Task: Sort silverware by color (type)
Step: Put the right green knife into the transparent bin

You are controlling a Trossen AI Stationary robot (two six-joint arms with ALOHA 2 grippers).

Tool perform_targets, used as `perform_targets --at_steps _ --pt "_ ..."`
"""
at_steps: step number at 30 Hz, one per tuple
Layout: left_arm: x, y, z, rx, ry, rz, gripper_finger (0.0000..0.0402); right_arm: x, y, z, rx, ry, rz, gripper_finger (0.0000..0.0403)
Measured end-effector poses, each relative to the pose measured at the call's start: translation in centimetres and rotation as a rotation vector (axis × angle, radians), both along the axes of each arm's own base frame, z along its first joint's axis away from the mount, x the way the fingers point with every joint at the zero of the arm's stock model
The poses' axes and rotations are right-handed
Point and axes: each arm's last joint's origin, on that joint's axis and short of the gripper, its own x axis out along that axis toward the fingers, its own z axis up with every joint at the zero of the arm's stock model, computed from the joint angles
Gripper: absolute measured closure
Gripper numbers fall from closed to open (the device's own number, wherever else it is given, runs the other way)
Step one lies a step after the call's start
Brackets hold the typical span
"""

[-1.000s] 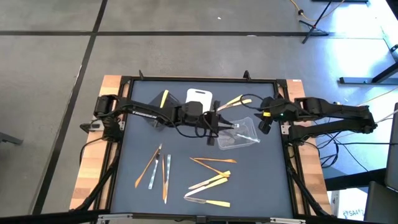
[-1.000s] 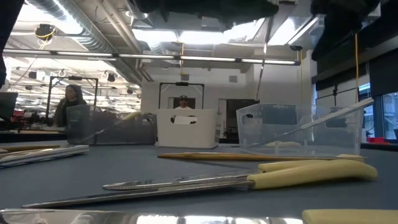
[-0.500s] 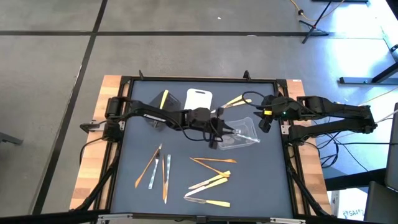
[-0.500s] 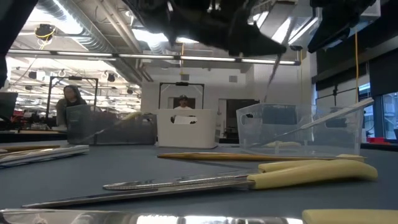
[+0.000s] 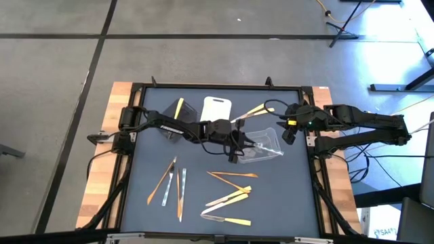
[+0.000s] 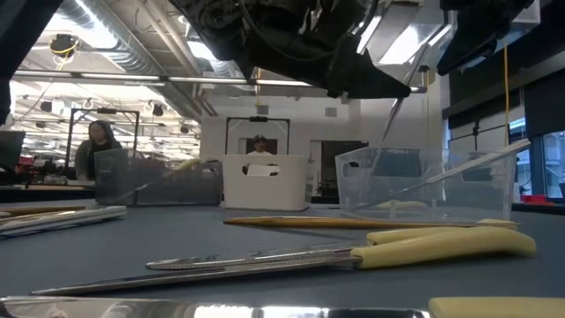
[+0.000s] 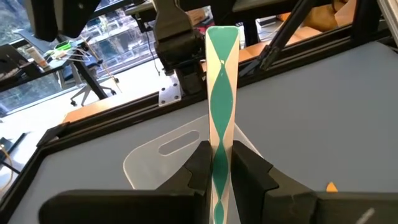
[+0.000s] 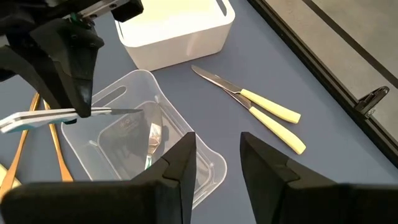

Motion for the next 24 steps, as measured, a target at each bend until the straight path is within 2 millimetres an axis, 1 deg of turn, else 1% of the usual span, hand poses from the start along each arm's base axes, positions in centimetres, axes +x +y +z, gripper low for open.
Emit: perform_targets --at_steps 15,20,24 --pt "0.0 0.2 0.0 -0.005 -0.003 0.025 0.0366 0.0 0.0 0.0 0.000 0.000 0.000 0.0292" --pt "0.5 0.2 1.0 -0.037 -0.015 0.045 0.0366 0.0 0.0 0.0 0.000 0.000 0.000 0.0292" --pt "0.7 0.3 1.6 -0.049 0.049 0.050 0.0366 0.0 0.0 0.0 0.000 0.000 0.000 0.0292"
